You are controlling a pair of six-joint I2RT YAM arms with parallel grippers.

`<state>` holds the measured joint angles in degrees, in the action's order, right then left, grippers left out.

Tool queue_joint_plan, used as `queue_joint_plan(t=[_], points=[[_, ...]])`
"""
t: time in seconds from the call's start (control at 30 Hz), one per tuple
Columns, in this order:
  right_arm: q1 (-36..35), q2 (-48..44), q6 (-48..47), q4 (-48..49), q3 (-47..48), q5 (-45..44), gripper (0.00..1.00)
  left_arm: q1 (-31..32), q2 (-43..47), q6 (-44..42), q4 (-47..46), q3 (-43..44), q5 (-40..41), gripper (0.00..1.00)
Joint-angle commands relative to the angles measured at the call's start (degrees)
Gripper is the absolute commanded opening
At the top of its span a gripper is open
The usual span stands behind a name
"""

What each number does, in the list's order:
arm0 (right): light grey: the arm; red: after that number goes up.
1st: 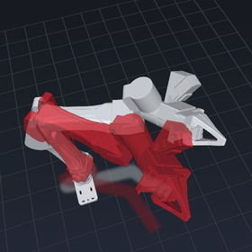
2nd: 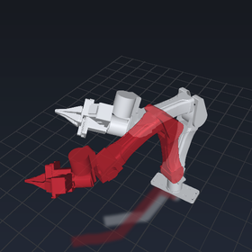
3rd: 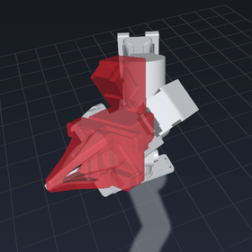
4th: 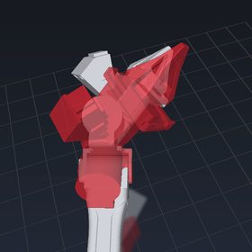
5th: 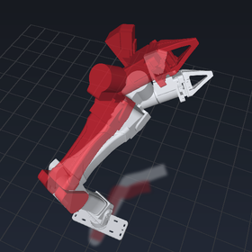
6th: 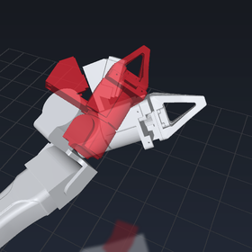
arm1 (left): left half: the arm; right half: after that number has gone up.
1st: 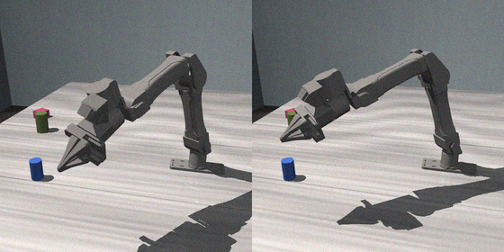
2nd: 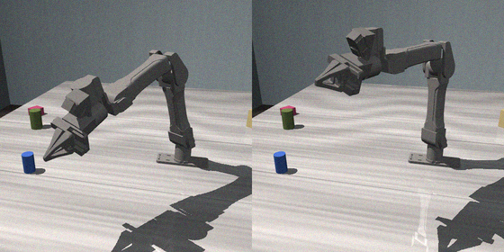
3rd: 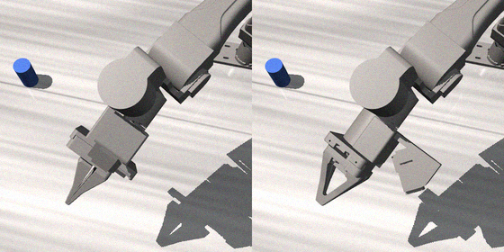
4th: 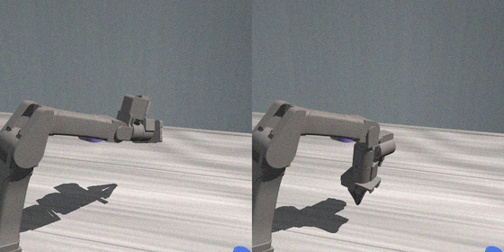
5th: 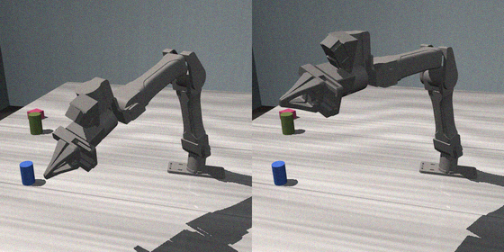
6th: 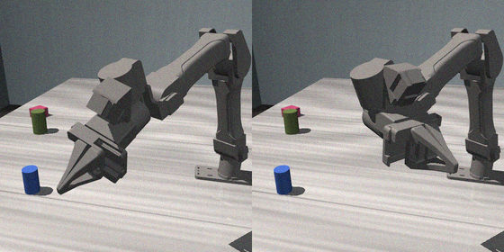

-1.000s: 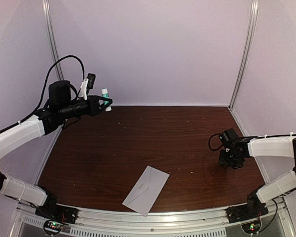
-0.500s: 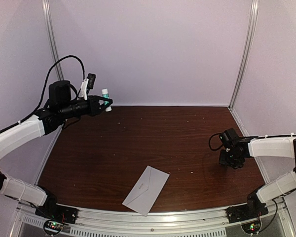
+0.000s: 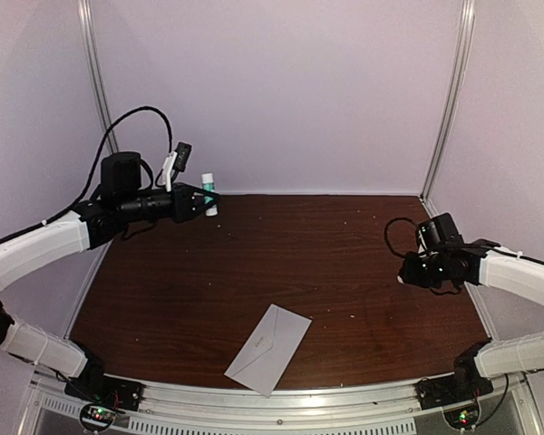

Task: Place the letter into the envelope and seal it
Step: Pick up the solid glue cap from the center of the board, then close the solid glue cap on the solid glue.

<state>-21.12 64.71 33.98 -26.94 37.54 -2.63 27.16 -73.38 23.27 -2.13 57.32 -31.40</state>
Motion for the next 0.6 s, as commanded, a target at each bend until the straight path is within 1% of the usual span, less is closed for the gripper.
queue_joint_plan(t=[0.0,0.1,0.17,0.3,0.47,0.57], points=[[-0.61,-3.93,-2.89,3.54,2.89,17.63,0.06,5.24,-2.36,-5.09,-1.62,2.34,-7.66,0.00],[-3.79,-5.37,-2.68,7.64,4.55,26.95,0.06,9.49,-3.76,-9.87,1.16,3.83,-10.23,0.00],[-7.56,-5.64,-2.27,10.47,6.38,30.66,0.06,11.88,-4.92,-11.52,1.85,4.38,-13.55,0.00],[-17.08,-5.51,-2.68,15.77,10.90,33.20,0.06,14.17,-7.55,-12.05,1.87,5.12,-19.70,0.00],[-22.06,-4.63,-1.93,21.68,13.85,35.70,0.07,16.10,-8.83,-13.50,5.18,5.92,-20.22,0.00],[-24.39,-1.95,-2.35,22.83,16.30,36.47,0.07,17.27,-9.70,-14.44,6.64,6.58,-20.77,0.00]])
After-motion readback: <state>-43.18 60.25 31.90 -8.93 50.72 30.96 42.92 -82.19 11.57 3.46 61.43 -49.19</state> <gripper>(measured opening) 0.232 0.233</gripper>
